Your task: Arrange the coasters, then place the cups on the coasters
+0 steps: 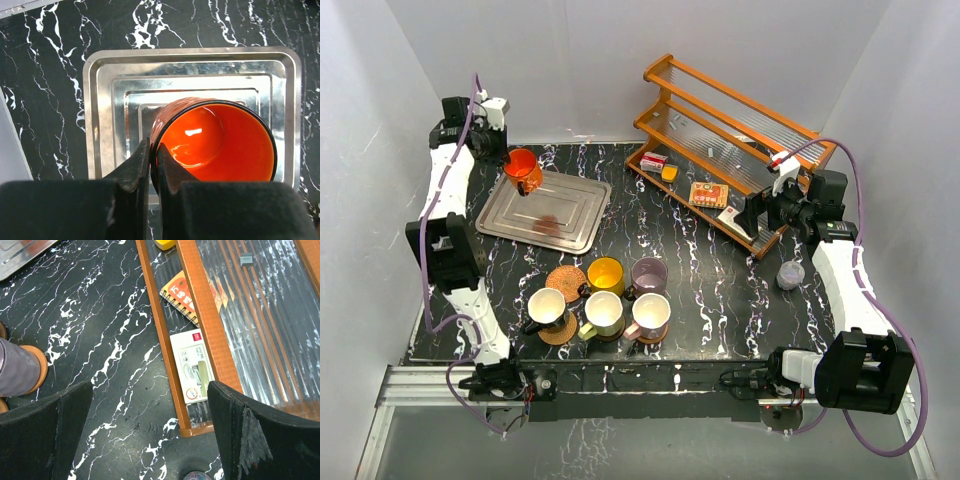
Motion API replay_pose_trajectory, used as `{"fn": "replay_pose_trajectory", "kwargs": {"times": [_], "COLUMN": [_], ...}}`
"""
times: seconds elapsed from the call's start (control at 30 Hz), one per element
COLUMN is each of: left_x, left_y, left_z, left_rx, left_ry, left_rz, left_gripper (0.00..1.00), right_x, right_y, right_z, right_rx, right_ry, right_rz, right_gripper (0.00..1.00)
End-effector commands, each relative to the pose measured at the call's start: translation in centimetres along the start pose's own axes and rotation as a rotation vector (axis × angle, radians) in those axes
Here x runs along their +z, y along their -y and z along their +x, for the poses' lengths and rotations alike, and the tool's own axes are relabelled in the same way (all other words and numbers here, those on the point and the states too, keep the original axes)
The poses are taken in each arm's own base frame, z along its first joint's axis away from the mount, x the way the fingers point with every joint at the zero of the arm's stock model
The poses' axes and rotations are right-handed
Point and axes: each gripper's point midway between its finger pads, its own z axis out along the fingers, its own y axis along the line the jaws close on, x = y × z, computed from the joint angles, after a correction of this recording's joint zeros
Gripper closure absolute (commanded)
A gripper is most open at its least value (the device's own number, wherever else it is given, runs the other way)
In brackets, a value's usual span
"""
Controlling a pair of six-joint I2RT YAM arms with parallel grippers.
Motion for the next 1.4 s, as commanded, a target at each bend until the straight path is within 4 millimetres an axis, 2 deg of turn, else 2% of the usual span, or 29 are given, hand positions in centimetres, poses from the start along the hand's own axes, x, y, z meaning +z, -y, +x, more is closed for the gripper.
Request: {"fn": "replay_pose_trajectory", "kwargs": {"times": [0.0, 0.4, 1.13, 1.37], "left_x": [-4.6, -9.0, -12.6, -13.5], "left_y": [2.4, 5.1, 10.8, 13.3], "left_z": [-3.4, -2.7, 2.4, 5.1], "left_rx": [0.052, 0.051, 0.054, 0.124], "left_ry": [0.133, 0.202, 0.134, 0.076], "left_rz": [0.048, 0.072, 0.252, 0.335], "left_gripper": [1.0, 1.0, 1.0, 1.0], "right_x": [0.1, -0.2, -0.5, -0.5], "right_y": [0.4, 0.2, -0.2, -0.4], "right_z": [-1.3, -1.7, -2.1, -2.2], "right_rx": [-0.029, -0.034, -0.048, -0.047], "right_ry": [0.051, 0.064, 0.073, 0.076], "right_rz": [0.019, 0.015, 0.005, -0.004], "right_gripper": [0.02, 0.02, 0.02, 0.02]}}
